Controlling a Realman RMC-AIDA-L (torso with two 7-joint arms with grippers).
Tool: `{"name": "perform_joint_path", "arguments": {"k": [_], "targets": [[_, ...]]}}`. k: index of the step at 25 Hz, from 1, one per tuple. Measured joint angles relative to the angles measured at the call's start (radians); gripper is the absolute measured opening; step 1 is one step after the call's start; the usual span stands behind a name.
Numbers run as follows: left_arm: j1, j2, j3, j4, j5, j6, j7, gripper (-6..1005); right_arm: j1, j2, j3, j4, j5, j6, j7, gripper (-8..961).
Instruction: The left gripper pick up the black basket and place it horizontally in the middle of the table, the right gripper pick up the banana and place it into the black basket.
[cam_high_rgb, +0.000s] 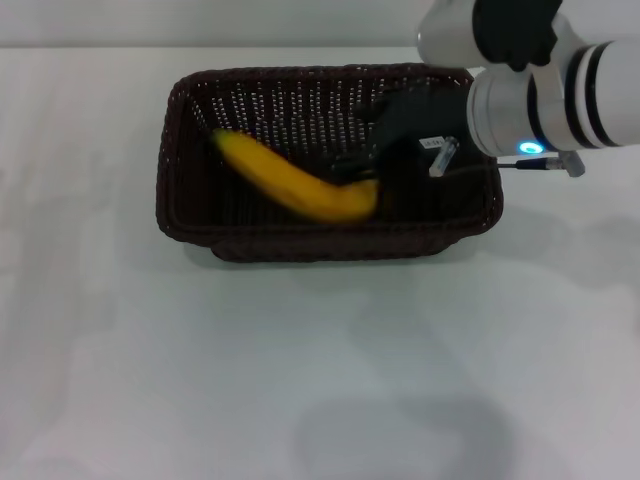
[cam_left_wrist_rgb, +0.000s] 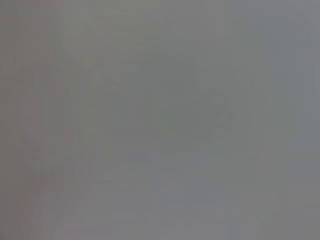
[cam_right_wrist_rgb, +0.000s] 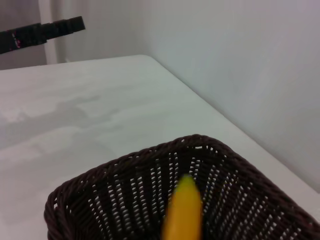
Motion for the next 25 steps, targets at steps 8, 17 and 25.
{"name": "perform_joint_path", "arguments": {"k": [8, 17, 25], "targets": [[0.004, 0.0, 0.0, 0.0, 0.018, 0.0, 0.0, 772, -0.136, -0.004, 0.102, 0.107, 0.111, -0.065, -0.069, 846], [0.021, -0.002, -0.004, -0.036, 0.014, -0.038, 0.001, 773, -0.281, -0.01, 0.42, -0.252, 1.144, 0.087, -0.761, 870], [0.063, -0.007, -0.014, -0.059, -0.028, -0.074, 0.011, 774, -0.225, -0.003, 0.785, -0.956, 1.595, 0.293, -1.651, 868]]}}
